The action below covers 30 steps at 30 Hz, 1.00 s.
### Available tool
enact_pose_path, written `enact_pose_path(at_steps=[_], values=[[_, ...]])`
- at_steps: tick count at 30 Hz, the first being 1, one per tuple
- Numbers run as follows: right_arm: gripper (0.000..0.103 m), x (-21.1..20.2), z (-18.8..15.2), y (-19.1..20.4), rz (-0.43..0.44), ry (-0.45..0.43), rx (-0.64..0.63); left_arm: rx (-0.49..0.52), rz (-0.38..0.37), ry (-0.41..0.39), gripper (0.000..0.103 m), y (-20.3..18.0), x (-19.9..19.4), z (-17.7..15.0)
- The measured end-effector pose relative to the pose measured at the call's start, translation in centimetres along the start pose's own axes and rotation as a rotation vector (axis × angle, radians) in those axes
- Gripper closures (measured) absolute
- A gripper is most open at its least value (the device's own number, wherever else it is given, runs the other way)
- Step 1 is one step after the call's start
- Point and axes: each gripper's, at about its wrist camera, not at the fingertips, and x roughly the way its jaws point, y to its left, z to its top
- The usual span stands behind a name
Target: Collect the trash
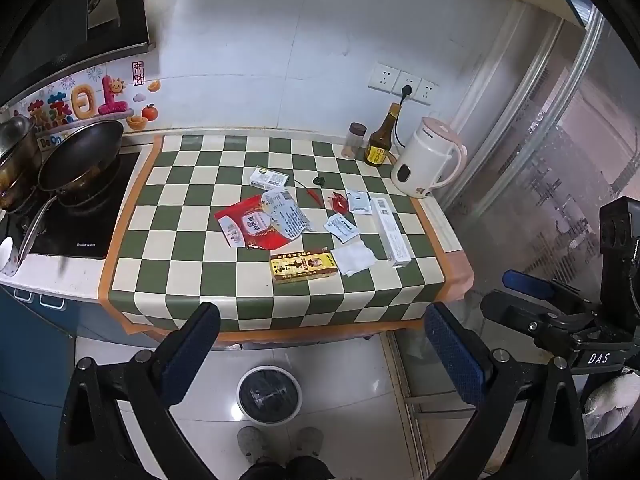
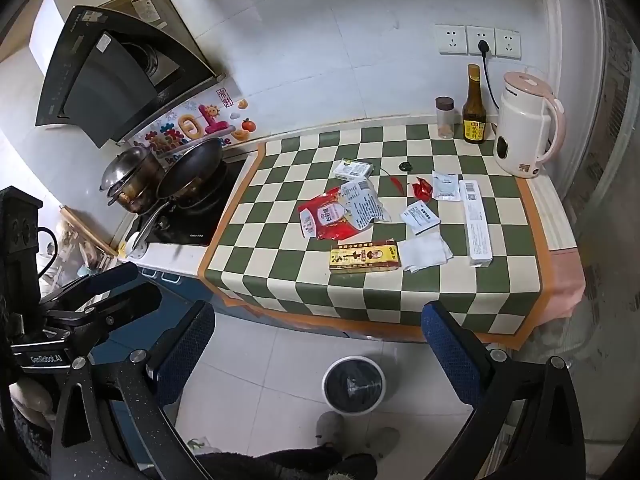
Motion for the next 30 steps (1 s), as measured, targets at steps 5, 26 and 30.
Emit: enact_pose_path(at_steps=[5,26,30], values=[[0.0,0.0,0.0,-0.1,0.007,0.0,0.001,0.002,-0.001,-0.001,0.0,0.0,0.0,0.0],[0.0,-0.1,1.0,1.0,0.016,-0.004,-0.006,0.004,-0.003,-0.004,0.0,-0.5,0.2,0.8],[0.0,-0.3,1.1,0.9,0.019,-0.005,-0.01,0.007,-0.006,-0.005,0.0,-0.9,0.0,1.9]])
